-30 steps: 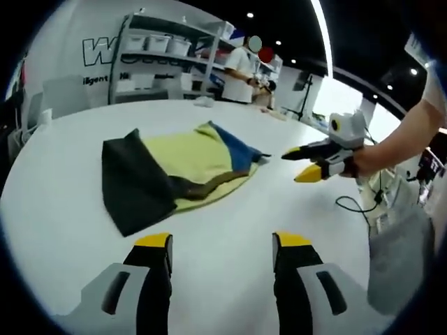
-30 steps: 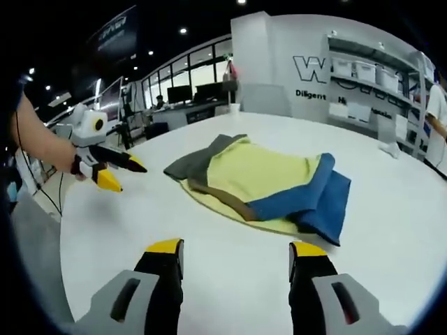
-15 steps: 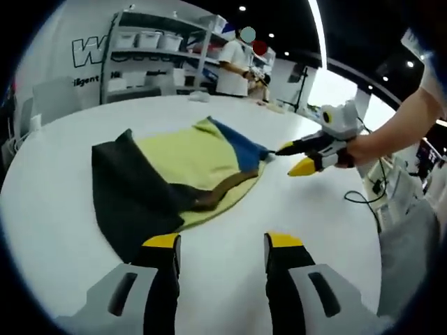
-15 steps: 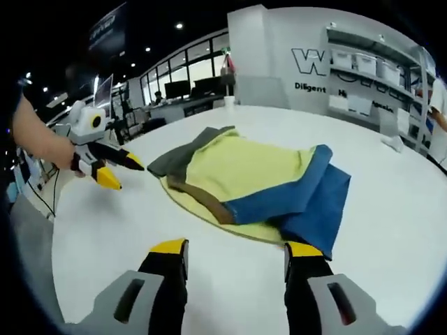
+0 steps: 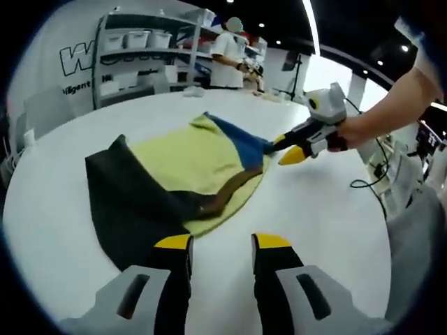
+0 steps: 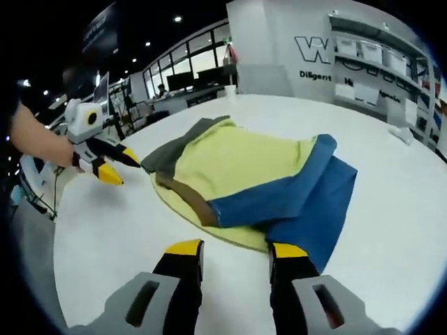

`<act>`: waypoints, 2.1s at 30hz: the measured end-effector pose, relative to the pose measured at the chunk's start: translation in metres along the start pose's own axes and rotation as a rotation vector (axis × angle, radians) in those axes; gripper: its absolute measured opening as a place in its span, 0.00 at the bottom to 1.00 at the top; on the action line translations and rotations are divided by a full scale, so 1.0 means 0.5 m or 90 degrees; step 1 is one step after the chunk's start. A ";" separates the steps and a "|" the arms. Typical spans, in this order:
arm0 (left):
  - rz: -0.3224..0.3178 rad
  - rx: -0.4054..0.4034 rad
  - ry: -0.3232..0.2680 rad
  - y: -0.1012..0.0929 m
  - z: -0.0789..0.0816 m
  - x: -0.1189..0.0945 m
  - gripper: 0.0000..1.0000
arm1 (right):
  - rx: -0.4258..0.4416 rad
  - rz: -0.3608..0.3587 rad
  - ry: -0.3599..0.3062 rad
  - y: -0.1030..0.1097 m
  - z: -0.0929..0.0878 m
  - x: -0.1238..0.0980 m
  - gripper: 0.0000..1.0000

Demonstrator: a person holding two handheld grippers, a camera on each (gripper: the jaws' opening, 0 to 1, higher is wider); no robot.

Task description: Fold the garment on the visible template until the final outline fits inside the template.

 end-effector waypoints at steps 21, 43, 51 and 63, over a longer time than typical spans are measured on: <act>-0.005 0.105 0.056 0.000 0.021 0.050 0.18 | -0.053 -0.017 0.046 0.006 -0.003 -0.029 0.13; -0.020 0.170 0.111 0.021 0.022 0.080 0.08 | -0.152 0.055 0.132 -0.012 0.015 0.030 0.17; -0.009 0.180 0.116 0.029 0.028 0.087 0.04 | -0.168 0.071 0.144 -0.025 0.019 0.030 0.11; 0.008 0.173 0.139 0.029 0.034 0.089 0.00 | -0.218 0.047 0.161 -0.033 0.019 0.026 0.00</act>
Point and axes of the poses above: the point that each gripper's makers call its tool centre point, and the gripper's own axes: x roughly forward along the fingers, y roughly to its left, z roughly out of its top, the point moved 10 cm from there along -x, roughly backward along the fingers, and after that the axes turned 15 degrees about z, right-handed, at the moved point
